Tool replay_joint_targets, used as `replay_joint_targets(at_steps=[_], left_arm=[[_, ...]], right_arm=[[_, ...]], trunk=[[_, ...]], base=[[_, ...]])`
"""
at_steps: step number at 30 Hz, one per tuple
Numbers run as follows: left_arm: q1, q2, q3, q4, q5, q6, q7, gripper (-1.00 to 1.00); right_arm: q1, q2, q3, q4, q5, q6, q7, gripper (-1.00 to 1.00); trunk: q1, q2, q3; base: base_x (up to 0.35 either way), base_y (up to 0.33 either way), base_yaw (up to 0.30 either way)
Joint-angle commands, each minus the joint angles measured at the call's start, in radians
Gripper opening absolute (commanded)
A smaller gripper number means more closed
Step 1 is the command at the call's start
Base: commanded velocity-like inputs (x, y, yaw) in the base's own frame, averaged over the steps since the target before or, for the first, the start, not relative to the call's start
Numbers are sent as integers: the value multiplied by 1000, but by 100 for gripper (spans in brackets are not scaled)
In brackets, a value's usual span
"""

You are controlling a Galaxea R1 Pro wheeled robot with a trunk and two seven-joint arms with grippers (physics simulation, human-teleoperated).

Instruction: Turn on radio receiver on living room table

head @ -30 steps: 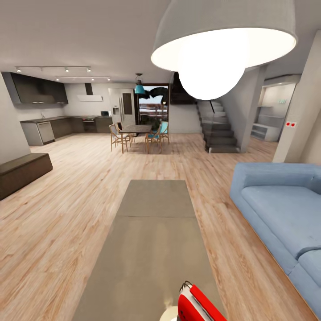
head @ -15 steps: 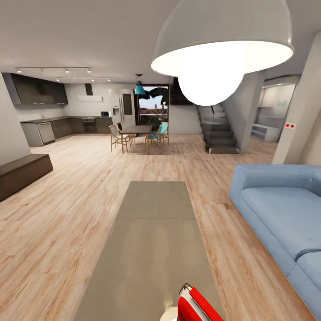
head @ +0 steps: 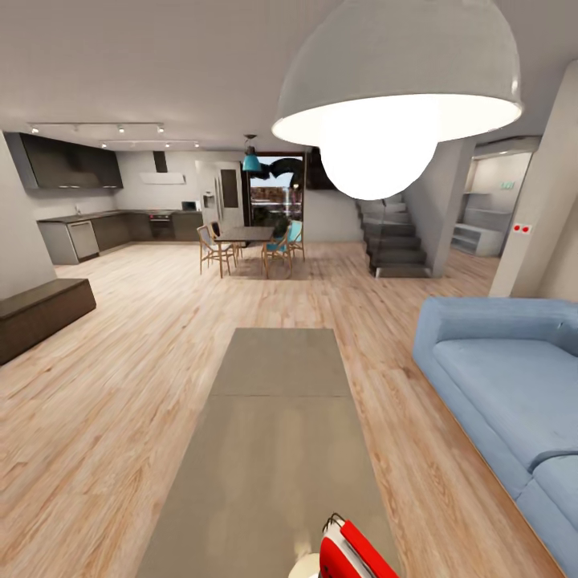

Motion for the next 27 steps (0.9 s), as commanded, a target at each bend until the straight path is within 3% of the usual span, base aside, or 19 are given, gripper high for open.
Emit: replay_joint_targets(at_steps=[1,16,27], left_arm=[[0,0,0,-1,0,0,0,100],[0,0,0,-4,0,0,3,100],[0,0,0,-4,0,0,3,100]], right_arm=[[0,0,0,0,0,0,0,100],[0,0,-3,0,-3,3,-1,100],[0,0,-3,0,-3,3,-1,100]], trunk=[[-4,7,3],[-61,112,50],[-104,189,85]], base=[[0,0,0],[0,0,-151],[0,0,-22]])
